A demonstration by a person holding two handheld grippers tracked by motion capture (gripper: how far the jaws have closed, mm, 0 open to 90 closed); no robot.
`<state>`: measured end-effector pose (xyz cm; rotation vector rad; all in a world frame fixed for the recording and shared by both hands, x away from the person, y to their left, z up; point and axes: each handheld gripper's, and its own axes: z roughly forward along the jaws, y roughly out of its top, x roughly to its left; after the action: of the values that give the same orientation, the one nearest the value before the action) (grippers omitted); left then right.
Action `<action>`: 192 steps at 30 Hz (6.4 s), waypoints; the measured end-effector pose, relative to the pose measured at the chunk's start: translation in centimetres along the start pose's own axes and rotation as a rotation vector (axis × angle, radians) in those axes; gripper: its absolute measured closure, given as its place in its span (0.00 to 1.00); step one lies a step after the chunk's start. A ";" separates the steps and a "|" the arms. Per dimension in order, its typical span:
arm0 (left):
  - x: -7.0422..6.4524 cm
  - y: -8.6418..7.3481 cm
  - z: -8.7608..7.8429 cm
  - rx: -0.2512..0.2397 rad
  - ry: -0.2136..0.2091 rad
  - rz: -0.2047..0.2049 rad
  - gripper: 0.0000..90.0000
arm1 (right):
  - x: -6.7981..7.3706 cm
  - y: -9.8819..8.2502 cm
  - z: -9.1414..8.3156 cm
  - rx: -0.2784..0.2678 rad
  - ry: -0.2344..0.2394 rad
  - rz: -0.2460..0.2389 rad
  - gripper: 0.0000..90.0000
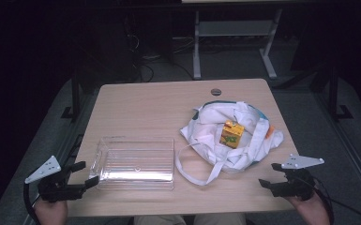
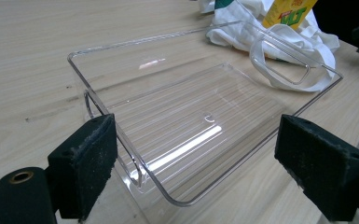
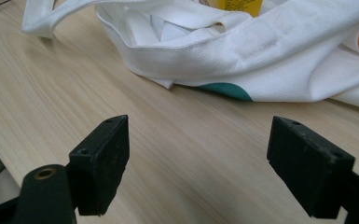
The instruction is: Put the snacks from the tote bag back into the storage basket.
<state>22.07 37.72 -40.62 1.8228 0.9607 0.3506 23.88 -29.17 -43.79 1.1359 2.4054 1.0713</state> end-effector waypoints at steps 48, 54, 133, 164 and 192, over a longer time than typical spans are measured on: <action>-0.1 0.1 -0.2 -0.008 -0.002 -0.003 0.14 | -1.9 7.2 0.3 0.111 0.071 -0.040 0.18; -0.1 0.1 -0.2 -0.011 -0.001 -0.008 0.14 | -2.1 8.2 0.6 0.123 0.071 -0.052 0.18; 0.2 0.0 -0.5 -0.028 -0.001 -0.020 0.14 | -3.5 17.8 9.0 0.294 0.081 -0.228 0.31; 0.2 0.0 -0.6 -0.031 -0.001 -0.017 0.14 | -3.1 18.2 11.0 0.350 0.054 -0.301 0.55; 0.3 0.0 -0.7 -0.030 0.000 -0.018 0.14 | -2.2 20.2 7.8 0.306 0.072 -0.317 0.57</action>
<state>21.81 38.35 -40.39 1.7856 0.9667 0.3525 40.54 -18.38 -34.72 0.7658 2.7545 0.6716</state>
